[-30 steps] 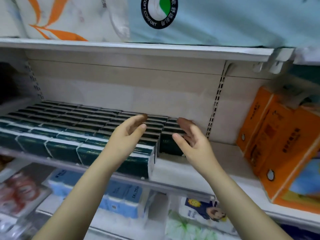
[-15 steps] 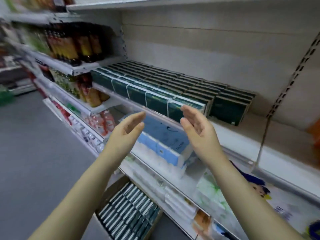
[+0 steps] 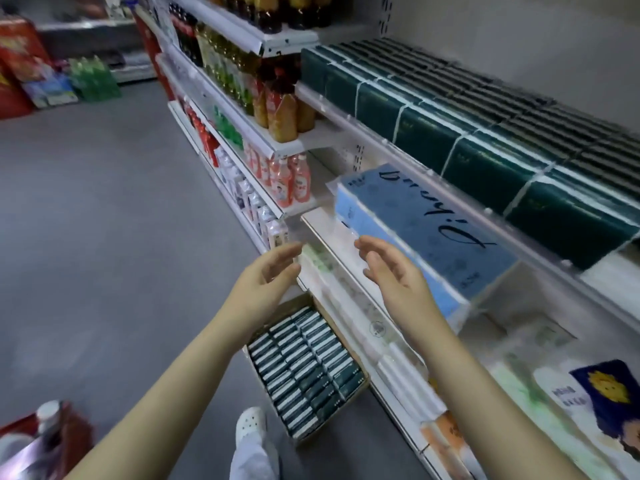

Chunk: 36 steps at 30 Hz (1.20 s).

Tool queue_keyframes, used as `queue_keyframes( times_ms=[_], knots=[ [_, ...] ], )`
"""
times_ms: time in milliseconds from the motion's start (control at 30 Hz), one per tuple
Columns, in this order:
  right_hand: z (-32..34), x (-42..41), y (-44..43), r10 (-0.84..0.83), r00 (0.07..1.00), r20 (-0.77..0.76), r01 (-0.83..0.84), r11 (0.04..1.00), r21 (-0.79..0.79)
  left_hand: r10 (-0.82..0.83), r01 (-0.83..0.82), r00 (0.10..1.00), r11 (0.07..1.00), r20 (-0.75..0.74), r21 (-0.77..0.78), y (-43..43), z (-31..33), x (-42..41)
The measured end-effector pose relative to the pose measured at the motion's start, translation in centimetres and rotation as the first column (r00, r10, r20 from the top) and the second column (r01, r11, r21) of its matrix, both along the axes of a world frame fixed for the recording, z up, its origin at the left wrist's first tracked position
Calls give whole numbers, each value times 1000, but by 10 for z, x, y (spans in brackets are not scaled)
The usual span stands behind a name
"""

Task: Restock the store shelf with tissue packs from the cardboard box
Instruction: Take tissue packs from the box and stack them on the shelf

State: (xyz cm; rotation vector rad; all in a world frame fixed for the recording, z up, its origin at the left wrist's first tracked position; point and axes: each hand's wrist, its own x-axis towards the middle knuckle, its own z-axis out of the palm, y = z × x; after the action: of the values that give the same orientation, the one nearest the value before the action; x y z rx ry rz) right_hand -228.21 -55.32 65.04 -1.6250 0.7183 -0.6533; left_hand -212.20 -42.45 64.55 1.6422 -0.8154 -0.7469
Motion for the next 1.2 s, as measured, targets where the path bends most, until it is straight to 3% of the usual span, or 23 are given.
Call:
queue_keyframes(
  times_ms=[233,467,900,1200],
  knots=[
    [-64,135,-2,-42,992,-121,59,989,136,4,10,998,975,-60,221,19,-57,131],
    [-131,200,-16,-38,955,-294,113,963,243,47,24,980,938,-195,345,2,-113,200],
    [-343,244,-90,163,765,-623,113,918,380,316,-48,869,820,-382,570,-37,-324,195],
    [-562,267,-142,312,595,-741,-49,934,354,335,-19,858,779,-390,626,-77,-516,181]
  ],
)
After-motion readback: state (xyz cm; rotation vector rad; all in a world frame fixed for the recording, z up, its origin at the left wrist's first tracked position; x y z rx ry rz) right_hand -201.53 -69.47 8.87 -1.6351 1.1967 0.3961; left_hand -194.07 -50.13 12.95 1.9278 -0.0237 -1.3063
